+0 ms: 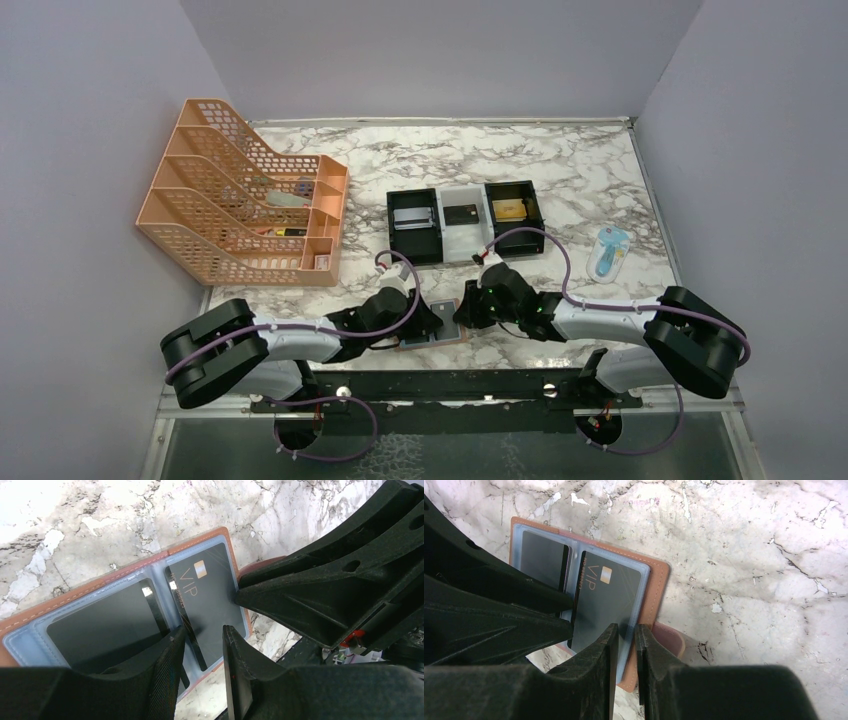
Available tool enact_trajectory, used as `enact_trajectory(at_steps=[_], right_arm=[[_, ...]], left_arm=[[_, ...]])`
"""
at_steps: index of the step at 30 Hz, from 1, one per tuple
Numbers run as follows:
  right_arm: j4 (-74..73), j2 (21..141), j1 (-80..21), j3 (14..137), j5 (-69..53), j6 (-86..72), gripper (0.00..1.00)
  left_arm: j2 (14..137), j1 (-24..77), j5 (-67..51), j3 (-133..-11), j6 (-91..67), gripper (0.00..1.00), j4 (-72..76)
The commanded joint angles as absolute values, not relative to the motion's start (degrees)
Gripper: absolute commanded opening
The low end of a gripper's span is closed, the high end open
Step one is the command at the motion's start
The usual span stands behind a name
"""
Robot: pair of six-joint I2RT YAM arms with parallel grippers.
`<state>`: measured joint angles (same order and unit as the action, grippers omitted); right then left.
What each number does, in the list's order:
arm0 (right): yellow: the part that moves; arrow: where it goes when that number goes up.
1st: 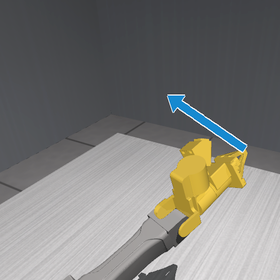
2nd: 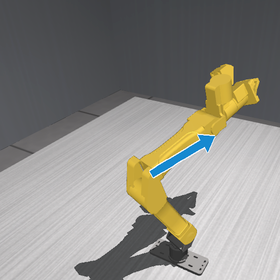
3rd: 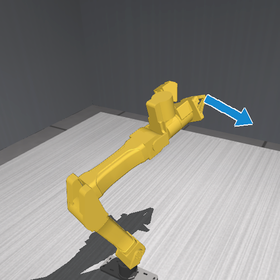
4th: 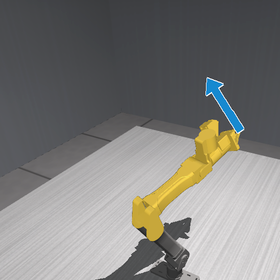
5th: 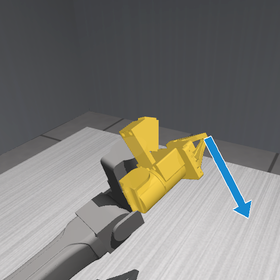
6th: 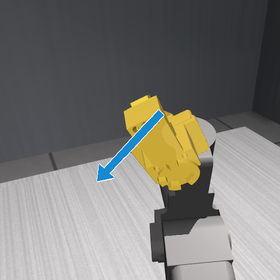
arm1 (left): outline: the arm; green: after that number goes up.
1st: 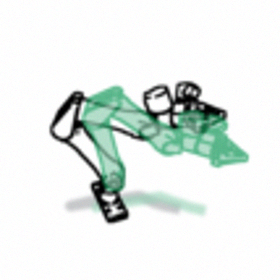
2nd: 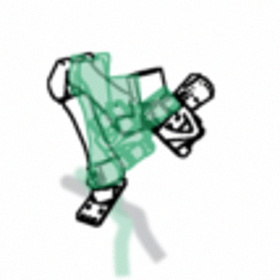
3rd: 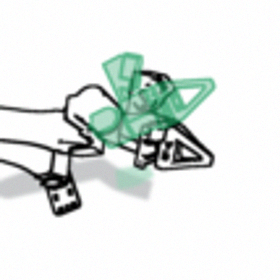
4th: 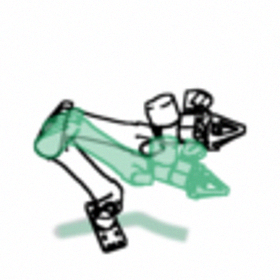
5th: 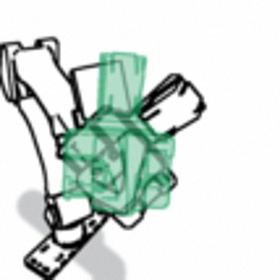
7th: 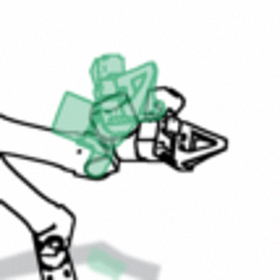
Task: Take the credit cards out of the card holder
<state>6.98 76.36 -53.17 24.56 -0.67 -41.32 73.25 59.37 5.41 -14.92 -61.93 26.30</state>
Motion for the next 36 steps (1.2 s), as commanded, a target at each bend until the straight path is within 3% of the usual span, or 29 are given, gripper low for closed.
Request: enact_trajectory(at_steps=[1, 9, 16, 23, 28, 36], right_arm=[[5.79, 76.63, -53.17, 23.31, 1.56, -41.27, 0.20], [6.44, 77.31, -53.17, 22.96, 1.10, -41.79, 0.20], [6.81, 77.04, -53.17, 22.70, -0.03, -42.77, 0.19], [6.54, 76.64, -53.17, 22.78, -0.09, -42.56, 0.19], [6.04, 76.39, -53.17, 23.26, 0.13, -42.04, 0.18], [5.32, 76.81, -53.17, 24.46, -0.67, -41.64, 0.18]], left_arm=[[73.01, 59.85, 7.01, -13.17, -64.13, 0.36, 28.57], [75.34, 60.60, 7.44, -12.90, -66.01, 0.33, 29.16], [76.50, 61.33, 8.08, -13.16, -66.13, 0.25, 31.14], [74.90, 61.35, 8.43, -13.40, -65.17, 0.07, 31.20], [73.45, 61.35, 8.96, -13.01, -64.96, 0.01, 31.11], [72.15, 61.35, 8.71, -12.65, -64.73, 0.00, 31.11]])
